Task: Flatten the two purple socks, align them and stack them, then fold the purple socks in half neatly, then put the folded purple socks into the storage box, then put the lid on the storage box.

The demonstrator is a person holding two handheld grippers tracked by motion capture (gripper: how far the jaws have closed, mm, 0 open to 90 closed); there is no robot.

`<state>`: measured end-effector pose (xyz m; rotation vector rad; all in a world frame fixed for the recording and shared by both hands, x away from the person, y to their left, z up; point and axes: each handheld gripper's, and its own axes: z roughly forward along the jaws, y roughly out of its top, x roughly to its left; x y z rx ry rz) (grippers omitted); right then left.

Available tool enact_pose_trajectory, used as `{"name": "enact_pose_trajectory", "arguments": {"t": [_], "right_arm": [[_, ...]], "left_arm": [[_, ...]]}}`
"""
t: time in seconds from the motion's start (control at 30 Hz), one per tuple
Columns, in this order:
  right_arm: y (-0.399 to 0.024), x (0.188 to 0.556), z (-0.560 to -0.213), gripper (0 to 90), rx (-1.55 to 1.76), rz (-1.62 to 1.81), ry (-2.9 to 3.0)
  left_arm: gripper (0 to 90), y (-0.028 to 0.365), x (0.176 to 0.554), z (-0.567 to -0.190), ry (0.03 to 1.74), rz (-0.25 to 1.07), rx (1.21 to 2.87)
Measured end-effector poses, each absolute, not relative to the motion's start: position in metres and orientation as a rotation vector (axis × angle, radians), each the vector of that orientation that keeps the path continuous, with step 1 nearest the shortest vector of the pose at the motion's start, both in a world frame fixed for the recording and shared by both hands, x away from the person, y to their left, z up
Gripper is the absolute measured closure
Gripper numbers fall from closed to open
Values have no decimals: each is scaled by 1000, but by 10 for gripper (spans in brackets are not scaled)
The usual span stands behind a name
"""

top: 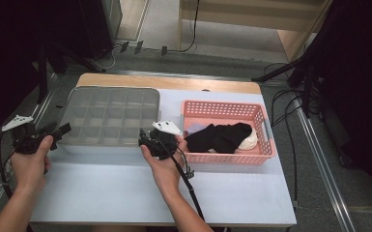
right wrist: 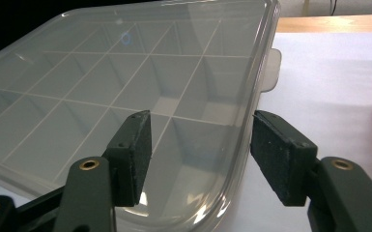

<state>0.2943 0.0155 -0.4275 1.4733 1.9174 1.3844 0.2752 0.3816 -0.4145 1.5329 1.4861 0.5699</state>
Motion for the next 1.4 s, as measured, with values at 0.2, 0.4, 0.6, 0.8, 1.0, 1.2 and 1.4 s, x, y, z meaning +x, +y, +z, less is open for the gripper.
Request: {"name": "enact_pose_trajectory", "arguments": {"t": [0.2,0.4,0.6,0.8,1.0,1.2,1.4], "right_arm": [[15,309,-423,281,1496,1374,1957],[19,325,-422,168,1504,1295,1970],[21,340,-426,139,1544,1303,1994],[23,347,-429,130,1567,1339,2016],[26,352,-432,74,1545,1362,2043],[27,355,-436,88,1549,1420,2049],[24,352,-438,128,1526,1457,2011]], "left_arm": [[230,379,287,-417,1464,582,1585],[113,389,303,-414,1492,549,1560],[91,392,320,-415,1492,506,1598],[87,396,328,-423,1480,459,1597],[85,397,332,-427,1426,420,1598],[142,386,332,-426,1402,454,1614],[181,390,329,-425,1395,448,1609]]}}
